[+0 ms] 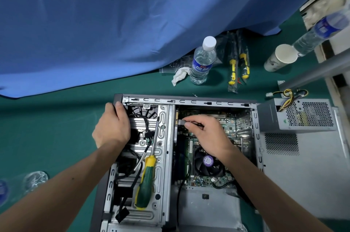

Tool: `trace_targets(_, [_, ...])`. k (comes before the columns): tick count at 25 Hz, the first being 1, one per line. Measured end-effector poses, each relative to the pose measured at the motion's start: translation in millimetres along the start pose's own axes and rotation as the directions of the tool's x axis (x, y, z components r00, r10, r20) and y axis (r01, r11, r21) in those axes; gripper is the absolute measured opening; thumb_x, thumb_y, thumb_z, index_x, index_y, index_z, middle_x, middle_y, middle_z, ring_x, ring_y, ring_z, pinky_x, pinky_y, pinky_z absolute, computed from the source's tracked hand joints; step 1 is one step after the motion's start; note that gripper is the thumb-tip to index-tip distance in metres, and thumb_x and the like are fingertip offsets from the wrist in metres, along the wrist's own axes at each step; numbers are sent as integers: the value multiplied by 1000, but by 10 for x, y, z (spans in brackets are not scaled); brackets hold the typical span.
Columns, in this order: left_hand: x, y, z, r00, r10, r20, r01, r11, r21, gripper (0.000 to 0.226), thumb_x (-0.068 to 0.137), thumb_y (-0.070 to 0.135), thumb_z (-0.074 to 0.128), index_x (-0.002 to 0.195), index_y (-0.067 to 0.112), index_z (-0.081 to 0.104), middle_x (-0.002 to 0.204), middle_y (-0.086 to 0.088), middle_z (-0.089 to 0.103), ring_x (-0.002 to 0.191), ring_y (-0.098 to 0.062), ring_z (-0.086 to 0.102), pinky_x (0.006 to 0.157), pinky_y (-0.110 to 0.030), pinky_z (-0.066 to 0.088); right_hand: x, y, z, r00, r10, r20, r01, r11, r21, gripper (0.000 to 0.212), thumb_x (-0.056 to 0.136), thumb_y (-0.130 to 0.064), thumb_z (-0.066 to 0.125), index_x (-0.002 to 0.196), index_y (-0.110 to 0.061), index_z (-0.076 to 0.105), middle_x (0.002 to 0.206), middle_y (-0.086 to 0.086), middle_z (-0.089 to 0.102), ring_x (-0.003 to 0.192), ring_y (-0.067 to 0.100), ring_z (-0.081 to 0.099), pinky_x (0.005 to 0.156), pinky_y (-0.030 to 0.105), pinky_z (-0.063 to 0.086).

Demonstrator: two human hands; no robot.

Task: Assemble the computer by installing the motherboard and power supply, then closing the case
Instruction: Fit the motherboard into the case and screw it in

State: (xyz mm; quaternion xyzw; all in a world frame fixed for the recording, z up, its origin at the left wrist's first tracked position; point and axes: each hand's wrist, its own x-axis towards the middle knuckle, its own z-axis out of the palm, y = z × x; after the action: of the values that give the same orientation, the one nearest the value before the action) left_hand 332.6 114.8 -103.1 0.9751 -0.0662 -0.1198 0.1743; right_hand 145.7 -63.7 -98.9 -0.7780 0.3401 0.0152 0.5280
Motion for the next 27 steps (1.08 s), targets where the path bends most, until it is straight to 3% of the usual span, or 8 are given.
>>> trace_targets(5, [0, -4, 5, 1000, -3, -2, 3, 1000, 0, 42, 103, 50, 15, 89, 17, 36, 76, -4, 46, 75, -32, 45, 71, -41, 32, 9, 25, 12, 1000, 15, 13, -15, 999, 30, 20, 96, -28, 63, 113, -32, 73, 99, -27, 66, 97, -9, 59, 79, 6, 42])
trace_targets(27, [14, -17, 25, 1000, -13, -8, 13, 1000, 18, 42, 102, 51, 15, 85, 18, 35, 66, 4, 41, 72, -32, 46, 70, -40, 32, 62, 48, 14, 1000, 0, 23, -2, 997, 80, 20, 94, -23, 65, 110, -31, 74, 97, -23, 71, 92, -6, 63, 82, 13, 47])
